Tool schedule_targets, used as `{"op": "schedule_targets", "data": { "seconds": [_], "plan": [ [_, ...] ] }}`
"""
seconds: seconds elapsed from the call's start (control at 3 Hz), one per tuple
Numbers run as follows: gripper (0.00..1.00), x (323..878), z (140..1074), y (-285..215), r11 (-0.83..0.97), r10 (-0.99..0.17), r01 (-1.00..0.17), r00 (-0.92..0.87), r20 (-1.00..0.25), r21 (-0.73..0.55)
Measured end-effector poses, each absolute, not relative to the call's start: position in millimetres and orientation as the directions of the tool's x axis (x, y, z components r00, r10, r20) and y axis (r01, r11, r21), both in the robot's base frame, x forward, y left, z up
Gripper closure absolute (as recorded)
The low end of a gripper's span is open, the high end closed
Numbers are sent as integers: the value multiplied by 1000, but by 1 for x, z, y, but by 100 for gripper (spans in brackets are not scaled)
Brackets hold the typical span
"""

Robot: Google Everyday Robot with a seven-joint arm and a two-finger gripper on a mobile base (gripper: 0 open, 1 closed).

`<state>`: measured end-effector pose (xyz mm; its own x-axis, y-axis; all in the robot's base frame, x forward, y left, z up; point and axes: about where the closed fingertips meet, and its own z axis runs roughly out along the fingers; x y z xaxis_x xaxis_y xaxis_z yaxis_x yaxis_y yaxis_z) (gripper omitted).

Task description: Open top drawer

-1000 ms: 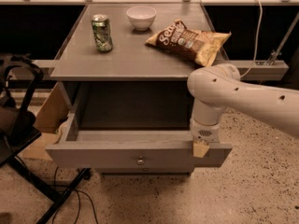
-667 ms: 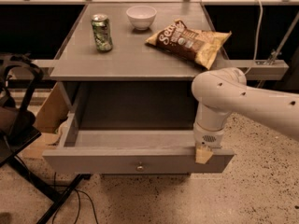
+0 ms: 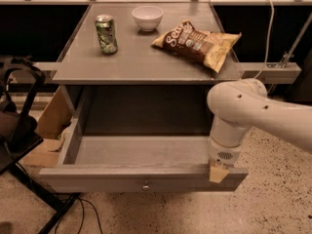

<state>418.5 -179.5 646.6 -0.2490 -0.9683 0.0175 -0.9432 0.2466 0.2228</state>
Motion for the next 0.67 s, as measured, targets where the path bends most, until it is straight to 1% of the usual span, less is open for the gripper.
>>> {"op": "schedule_targets", "data": {
  "seconds": [0.33, 0.67],
  "plan": [
    [100, 405, 650, -175, 224, -973, -947, -231, -3, 230],
    [100, 389, 650, -181, 235, -970, -940, -244, -5, 249]
  ]
}}
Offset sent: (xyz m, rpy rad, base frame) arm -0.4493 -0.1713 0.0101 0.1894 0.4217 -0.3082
